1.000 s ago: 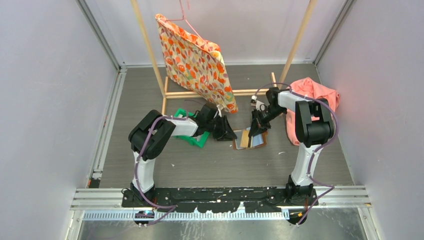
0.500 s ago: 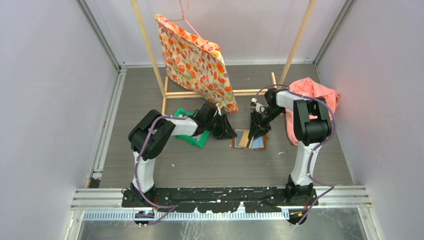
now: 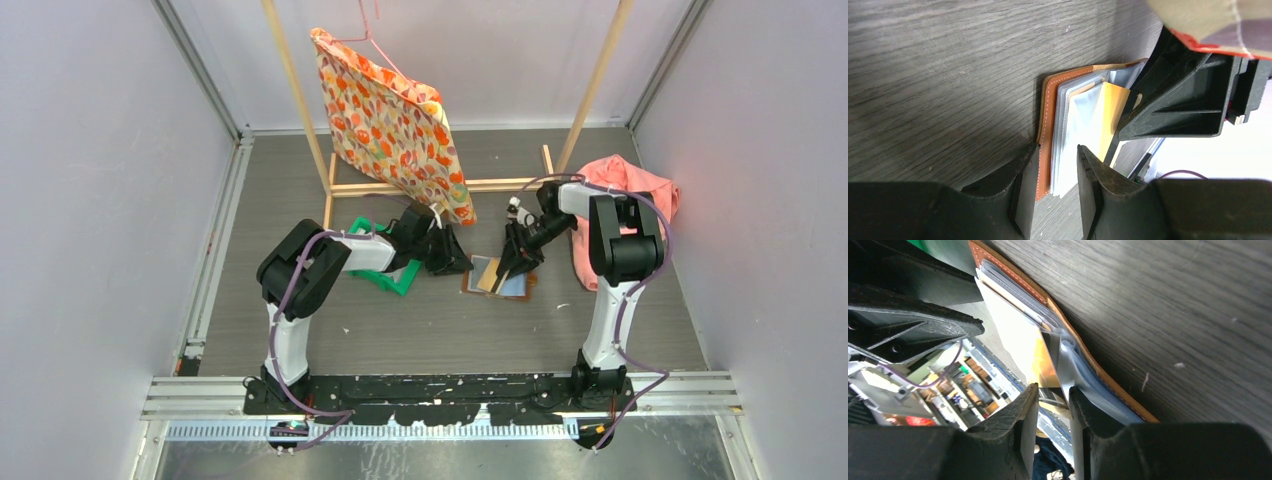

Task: Put the credit cards into the card holder
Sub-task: Insert the credit card into the card holder.

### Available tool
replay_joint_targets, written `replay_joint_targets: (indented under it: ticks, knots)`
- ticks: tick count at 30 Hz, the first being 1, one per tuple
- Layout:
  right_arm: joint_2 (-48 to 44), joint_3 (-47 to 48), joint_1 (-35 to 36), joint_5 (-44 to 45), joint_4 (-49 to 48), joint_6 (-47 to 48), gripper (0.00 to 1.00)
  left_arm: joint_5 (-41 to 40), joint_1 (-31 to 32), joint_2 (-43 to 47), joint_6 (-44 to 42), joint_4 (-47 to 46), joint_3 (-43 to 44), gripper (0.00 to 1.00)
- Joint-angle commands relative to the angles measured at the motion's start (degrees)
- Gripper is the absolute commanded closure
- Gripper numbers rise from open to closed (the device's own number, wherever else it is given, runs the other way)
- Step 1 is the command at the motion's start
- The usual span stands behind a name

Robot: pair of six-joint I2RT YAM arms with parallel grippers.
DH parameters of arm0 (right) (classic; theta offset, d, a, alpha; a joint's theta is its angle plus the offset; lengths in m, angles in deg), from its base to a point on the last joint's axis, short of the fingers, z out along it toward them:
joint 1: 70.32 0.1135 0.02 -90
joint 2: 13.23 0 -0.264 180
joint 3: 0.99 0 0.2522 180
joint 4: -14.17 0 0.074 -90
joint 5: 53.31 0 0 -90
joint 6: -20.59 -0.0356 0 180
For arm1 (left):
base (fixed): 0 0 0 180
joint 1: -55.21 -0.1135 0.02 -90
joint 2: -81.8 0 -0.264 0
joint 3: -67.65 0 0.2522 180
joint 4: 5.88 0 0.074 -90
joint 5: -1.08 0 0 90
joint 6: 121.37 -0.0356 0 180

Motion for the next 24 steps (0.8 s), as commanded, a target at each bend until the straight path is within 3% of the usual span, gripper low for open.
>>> replay_joint_targets:
  ticks: [1,14,24]
  knots:
    - [1.60,1.16,-0.22,-6.93,1.53,0.24,0.64,-4.44,-0.57,-0.86,-2.03,1.09,0.43,0.64]
    - [-2.10,-4.36,-6.53,-10.16,-7.46,-6.76,0.60,-4.17,0.52,1.54,-0.90,-1.02,-1.48,0.64]
    - [-4.13,-8.99,-7.85,-10.95,-14.95,-12.55,0.67,-4.18,1.82,2.92,0.16,-2.41,-2.51,0.63]
